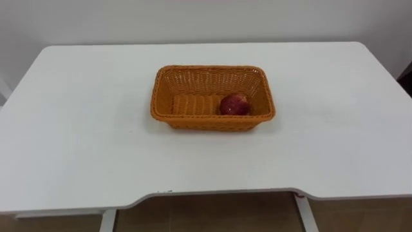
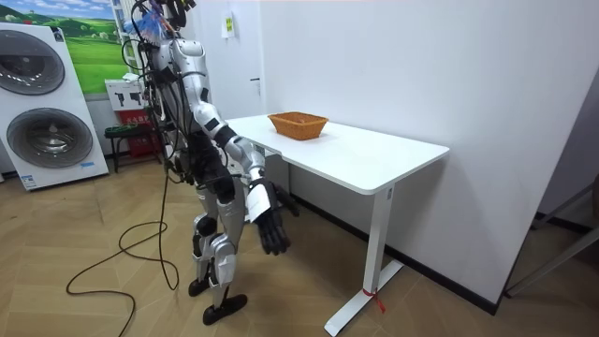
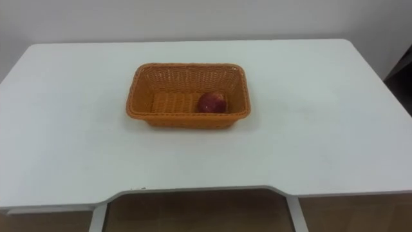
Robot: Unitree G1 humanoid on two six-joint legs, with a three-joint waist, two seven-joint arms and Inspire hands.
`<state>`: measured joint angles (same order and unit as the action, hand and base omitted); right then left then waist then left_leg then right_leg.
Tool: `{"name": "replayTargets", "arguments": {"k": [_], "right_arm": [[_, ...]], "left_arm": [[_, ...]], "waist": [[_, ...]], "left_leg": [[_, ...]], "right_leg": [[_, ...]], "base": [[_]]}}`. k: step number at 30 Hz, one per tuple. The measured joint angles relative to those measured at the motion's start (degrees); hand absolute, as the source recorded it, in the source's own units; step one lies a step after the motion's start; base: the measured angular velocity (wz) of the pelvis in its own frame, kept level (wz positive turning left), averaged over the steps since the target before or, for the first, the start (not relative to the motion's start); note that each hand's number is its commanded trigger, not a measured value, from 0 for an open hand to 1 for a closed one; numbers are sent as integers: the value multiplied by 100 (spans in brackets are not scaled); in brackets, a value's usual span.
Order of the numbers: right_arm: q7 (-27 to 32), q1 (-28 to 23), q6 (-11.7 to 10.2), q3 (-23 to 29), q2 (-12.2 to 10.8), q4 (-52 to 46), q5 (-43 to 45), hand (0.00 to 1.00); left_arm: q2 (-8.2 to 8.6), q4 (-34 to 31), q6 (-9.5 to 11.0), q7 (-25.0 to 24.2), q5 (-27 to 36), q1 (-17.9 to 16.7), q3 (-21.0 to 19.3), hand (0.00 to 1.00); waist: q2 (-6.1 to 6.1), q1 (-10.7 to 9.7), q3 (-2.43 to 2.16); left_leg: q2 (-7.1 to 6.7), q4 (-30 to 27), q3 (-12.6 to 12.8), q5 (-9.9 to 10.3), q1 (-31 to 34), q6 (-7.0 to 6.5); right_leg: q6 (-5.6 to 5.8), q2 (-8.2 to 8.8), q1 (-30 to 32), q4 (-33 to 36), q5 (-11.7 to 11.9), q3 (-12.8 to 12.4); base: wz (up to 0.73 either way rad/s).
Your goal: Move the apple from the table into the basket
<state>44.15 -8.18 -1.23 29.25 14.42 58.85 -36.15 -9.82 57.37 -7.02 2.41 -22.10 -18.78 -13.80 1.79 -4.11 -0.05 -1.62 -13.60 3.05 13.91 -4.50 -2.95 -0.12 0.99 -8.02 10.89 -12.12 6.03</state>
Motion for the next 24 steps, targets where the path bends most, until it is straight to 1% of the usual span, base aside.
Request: {"name": "replayTargets", "arguments": {"k": [1, 3, 6, 7, 9, 11, 13, 14, 17, 18, 19, 20, 22, 24], "right_arm": [[-71, 7, 9, -110, -37, 191, -131, 0], [-226, 9, 23, -126, -131, 406, -196, 0], [-566, -5, 112, -229, -229, 675, -342, 0], [-724, -4, 141, -269, -261, 777, -359, 0], [-977, -66, 165, -406, -314, 858, -334, 0], [-1436, -76, 250, -641, -345, 1023, 23, 0], [-1759, -131, 310, -900, -355, 1088, 384, 0], [-1977, -150, 367, -1094, -356, 1097, 564, 0], [-2455, -197, 422, -1465, -358, 1258, 949, 0], [-2526, -195, 471, -1541, -358, 1287, 1029, 0], [-2656, -194, 533, -1724, -364, 1349, 1180, 0], [-2765, -192, 614, -1887, -367, 1411, 1307, 0], [-2895, -195, 706, -2037, -371, 1497, 1486, 0], [-3007, -195, 766, -2142, -373, 1559, 1681, 0]], "left_arm": [[12, 0, -2, -1, 3, -13, 6, 0], [33, 5, -5, -17, 2, -31, 6, 0], [51, 6, -8, -32, 1, -71, 0, 0], [53, 6, -8, -34, -2, -74, -11, 0], [74, 5, 3, -33, -6, -55, -93, 0], [137, 7, -3, -33, -13, -36, -164, 0], [169, 22, -7, -35, -38, -7, -159, 0], [171, 73, -14, -39, -37, 39, -158, 0], [176, 206, -37, -63, -32, 173, -105, 0], [175, 242, -51, -62, -12, 184, -58, 0], [190, 281, -69, -65, 4, 173, -11, 0], [204, 310, -130, -69, 4, 162, 71, 0], [250, 337, -190, -83, 5, 170, 110, 0], [267, 403, -202, -87, 5, 168, 168, 0]], "waist": [[3, 3, -2], [-1, 6, -3], [-23, 30, -10], [-28, 55, -19], [-36, 112, -19], [-52, 151, -15], [-72, 174, -6], [-77, 206, -5], [-95, 285, -1], [-97, 299, 0], [-99, 313, 1], [-98, 318, 1], [-98, 317, 1], [-97, 321, 3]], "left_leg": [[-1, -4, -1, 0, 3, 0], [-7, -9, -14, 0, 13, 1], [-9, 0, -4, 1, 8, -1], [-9, -3, 4, 1, -4, 0], [-10, 8, 10, 1, -14, 0], [-5, 8, 13, 1, -19, 0], [1, 18, 13, 1, -19, 0], [4, 34, 11, 1, -21, 1], [12, 36, 4, 2, -26, 2], [8, 47, 5, 4, -27, 3], [6, 71, 7, 8, -33, 5], [6, 74, 10, 9, -38, 6], [7, 73, 10, 10, -40, 6], [7, 67, 11, 10, -38, 6]], "right_leg": [[0, -4, 3, -3, -1, -10], [1, -5, 12, -27, -5, -10], [4, -2, 18, -66, -6, -9], [4, -4, 12, -94, -4, -12], [4, -7, 3, -106, -5, -26], [3, -6, 3, -107, -4, -42], [2, -6, 15, -106, -4, -44], [2, -8, 16, -107, -4, -36], [0, -6, 4, -104, -3, -29], [0, -7, 3, -99, -3, -34], [0, -11, 4, -92, -3, -44], [0, -13, 5, -89, -3, -51], [1, -11, 4, -79, -3, -51], [1, -12, -1, -42, -3, -54]], "base": [[0], [0], [0], [0], [0], [0], [0], [0], [0], [0], [-3], [0], [0], [0]]}}
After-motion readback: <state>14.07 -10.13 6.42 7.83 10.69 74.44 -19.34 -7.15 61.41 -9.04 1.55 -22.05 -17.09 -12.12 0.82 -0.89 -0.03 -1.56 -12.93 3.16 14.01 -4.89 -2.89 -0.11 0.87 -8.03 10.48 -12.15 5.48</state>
